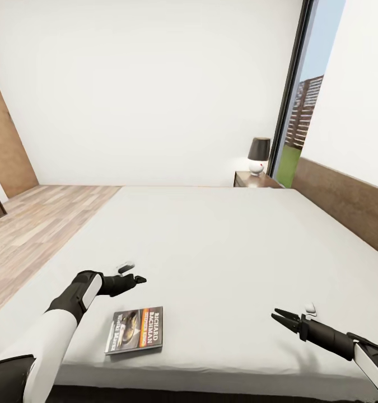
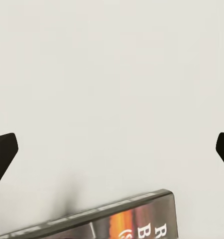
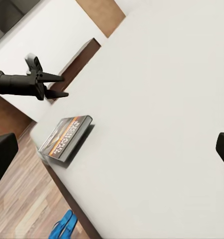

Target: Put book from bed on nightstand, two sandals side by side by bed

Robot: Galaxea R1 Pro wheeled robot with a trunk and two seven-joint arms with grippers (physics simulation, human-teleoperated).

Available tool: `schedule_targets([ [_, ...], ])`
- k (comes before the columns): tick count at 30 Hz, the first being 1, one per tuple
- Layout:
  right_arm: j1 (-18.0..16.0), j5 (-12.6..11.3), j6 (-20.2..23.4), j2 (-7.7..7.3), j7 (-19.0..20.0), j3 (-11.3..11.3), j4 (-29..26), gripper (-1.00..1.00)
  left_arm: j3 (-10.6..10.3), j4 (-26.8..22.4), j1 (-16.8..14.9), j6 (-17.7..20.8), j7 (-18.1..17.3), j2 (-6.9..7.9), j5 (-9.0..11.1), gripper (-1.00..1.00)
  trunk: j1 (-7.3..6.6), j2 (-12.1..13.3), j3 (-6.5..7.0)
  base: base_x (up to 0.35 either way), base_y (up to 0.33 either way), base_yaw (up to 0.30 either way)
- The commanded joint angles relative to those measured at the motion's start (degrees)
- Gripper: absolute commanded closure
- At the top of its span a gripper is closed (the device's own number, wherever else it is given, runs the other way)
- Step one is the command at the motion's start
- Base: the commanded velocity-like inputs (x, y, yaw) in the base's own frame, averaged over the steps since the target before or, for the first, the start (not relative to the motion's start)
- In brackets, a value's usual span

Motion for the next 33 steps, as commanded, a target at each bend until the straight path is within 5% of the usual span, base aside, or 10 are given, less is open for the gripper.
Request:
schedule_targets([
  [1, -0.05, -0.60, 0.61, -0.08, 0.08, 0.36, 0.01, -1.00, 0.25, -0.05, -0.04, 0.42, -0.09, -0.03, 0.13, -1.00, 0.22, -0.44, -0.24, 0.000, 0.000, 0.000],
  [24, -0.05, -0.53, 0.58, -0.08, 0.08, 0.36, 0.01, -1.00, 0.29, -0.05, -0.04, 0.42, -0.14, 0.02, 0.13, -1.00, 3.51, -6.46, -2.93, 0.000, 0.000, 0.000],
  [33, -0.05, -0.51, 0.57, -0.08, 0.04, 0.36, 0.01, -1.00, 0.26, -0.06, -0.04, 0.42, -0.15, -0.02, 0.13, -1.00, 3.51, -6.46, -2.93, 0.000, 0.000, 0.000],
])
